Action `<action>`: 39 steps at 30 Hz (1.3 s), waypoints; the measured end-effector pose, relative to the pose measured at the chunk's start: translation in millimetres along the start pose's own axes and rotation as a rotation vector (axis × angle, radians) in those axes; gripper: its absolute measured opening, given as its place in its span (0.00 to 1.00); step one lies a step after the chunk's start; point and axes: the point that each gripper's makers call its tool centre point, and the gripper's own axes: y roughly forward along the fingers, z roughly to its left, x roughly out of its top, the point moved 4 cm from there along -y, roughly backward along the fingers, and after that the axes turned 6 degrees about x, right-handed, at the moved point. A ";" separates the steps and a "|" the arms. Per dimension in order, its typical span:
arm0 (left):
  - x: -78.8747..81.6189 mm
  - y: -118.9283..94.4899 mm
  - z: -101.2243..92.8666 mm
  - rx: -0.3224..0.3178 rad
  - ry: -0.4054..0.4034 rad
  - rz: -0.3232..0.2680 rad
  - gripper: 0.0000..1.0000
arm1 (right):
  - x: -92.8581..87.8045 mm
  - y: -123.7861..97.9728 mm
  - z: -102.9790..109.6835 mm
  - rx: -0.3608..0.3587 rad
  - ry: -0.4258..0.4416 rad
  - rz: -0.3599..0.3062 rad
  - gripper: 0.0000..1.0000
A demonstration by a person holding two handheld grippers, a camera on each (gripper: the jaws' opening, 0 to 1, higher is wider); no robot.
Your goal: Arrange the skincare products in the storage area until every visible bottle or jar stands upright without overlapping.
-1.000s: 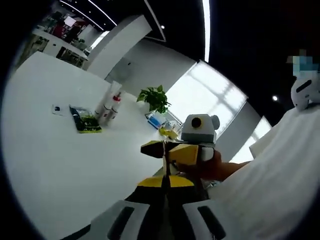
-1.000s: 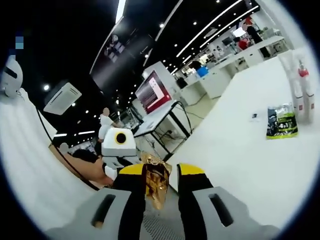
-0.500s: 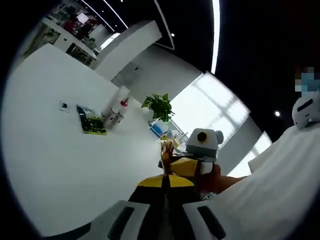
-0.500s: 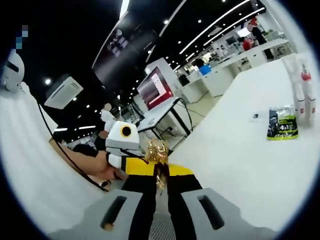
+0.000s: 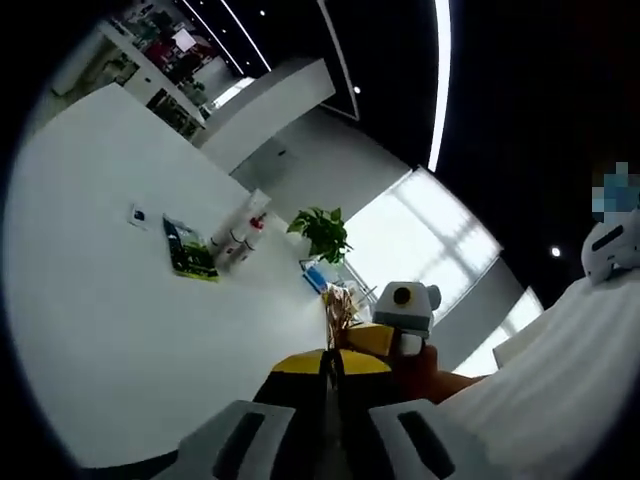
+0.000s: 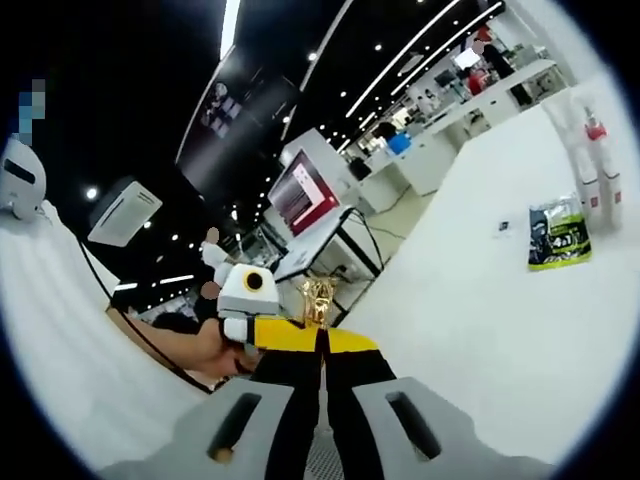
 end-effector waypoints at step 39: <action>38.6 25.0 65.6 0.206 -0.291 0.026 0.01 | -11.7 -7.6 -53.8 -0.549 -0.696 0.296 0.30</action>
